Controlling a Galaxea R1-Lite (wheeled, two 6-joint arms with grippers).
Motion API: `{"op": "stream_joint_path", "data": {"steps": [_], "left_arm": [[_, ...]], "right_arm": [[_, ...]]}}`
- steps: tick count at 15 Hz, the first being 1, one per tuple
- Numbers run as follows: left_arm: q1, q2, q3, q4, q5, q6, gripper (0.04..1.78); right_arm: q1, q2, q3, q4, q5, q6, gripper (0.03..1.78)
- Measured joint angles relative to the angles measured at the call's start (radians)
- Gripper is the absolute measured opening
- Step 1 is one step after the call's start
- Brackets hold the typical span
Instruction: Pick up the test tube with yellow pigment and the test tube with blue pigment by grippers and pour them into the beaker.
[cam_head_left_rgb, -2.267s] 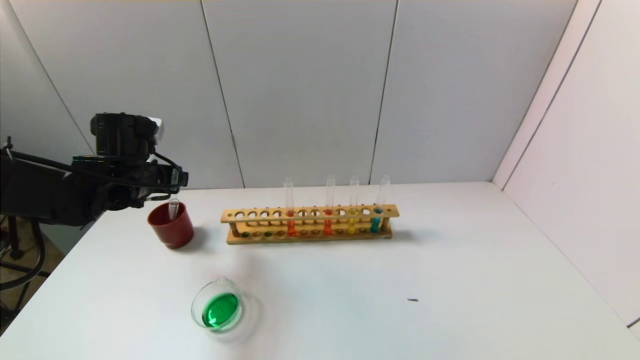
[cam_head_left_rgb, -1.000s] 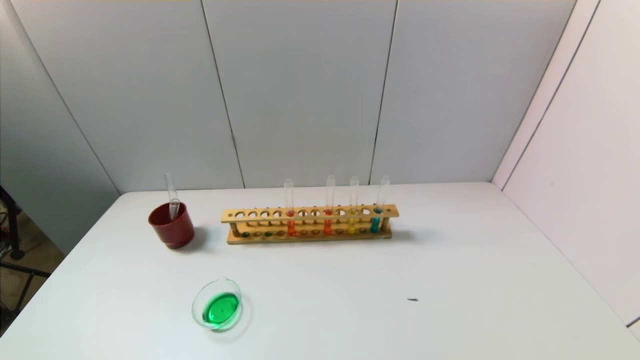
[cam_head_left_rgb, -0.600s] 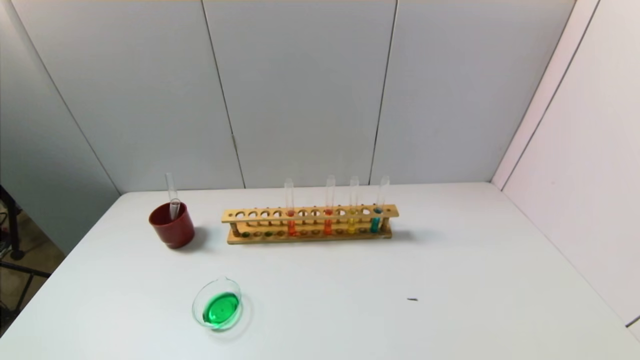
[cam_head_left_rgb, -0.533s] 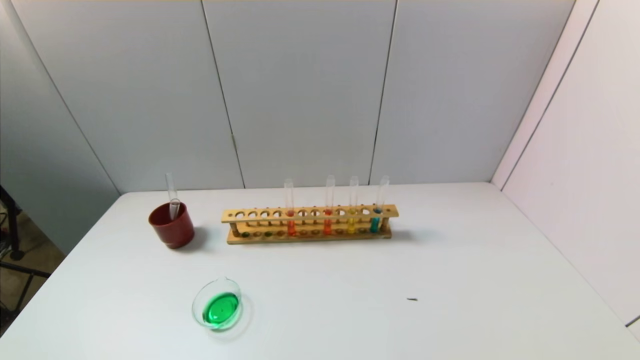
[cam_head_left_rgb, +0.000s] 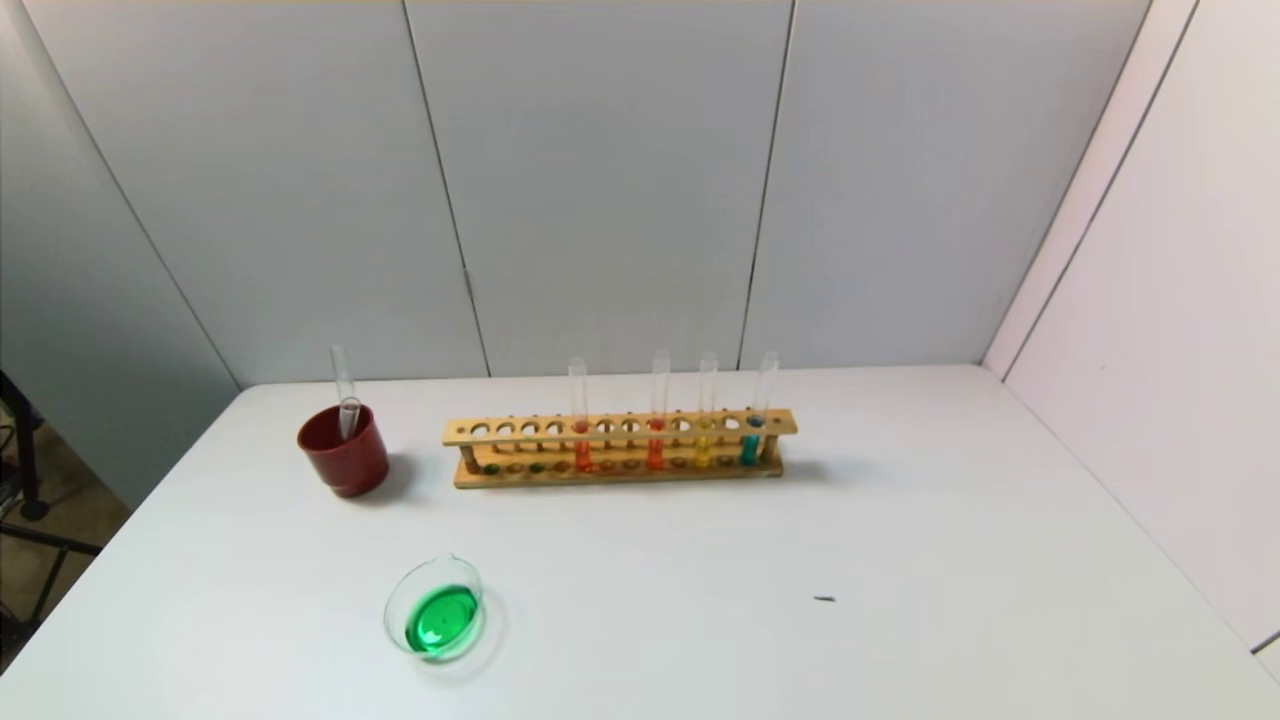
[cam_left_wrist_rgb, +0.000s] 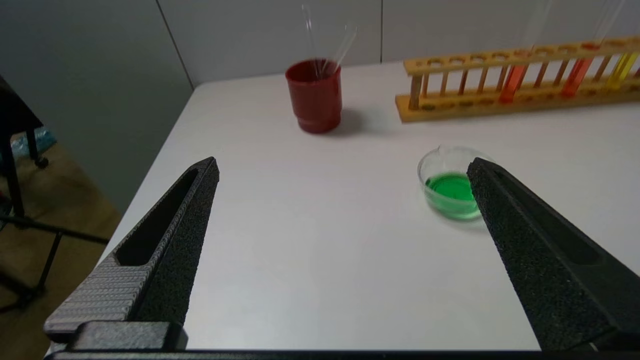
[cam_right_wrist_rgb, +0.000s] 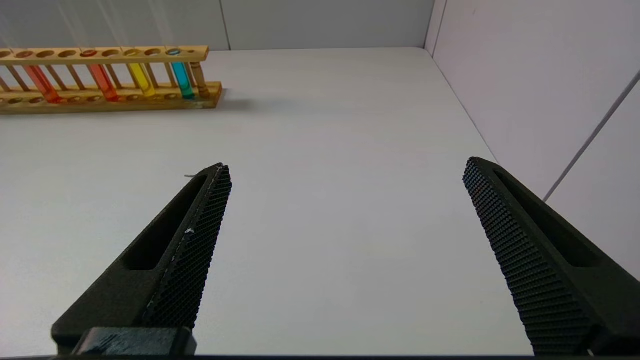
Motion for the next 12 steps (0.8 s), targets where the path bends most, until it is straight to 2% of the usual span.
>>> {"op": "stream_joint_path", "data": {"steps": [1,3,12], "left_arm": [[0.0,-0.002,0.015,-0.029,-0.011,-0.008,1.75],[0.0,-0.004,0.024,0.043,-0.024,-0.017,1.75],[0.0,-0.004,0.029,0.037,-0.029,-0.07,1.75]], "right_arm": [[0.0,0.0,0.0,0.0,0.0,0.0,1.7],[0.0,0.0,0.0,0.0,0.0,0.0,1.7],[0.0,0.0,0.0,0.0,0.0,0.0,1.7]]}}
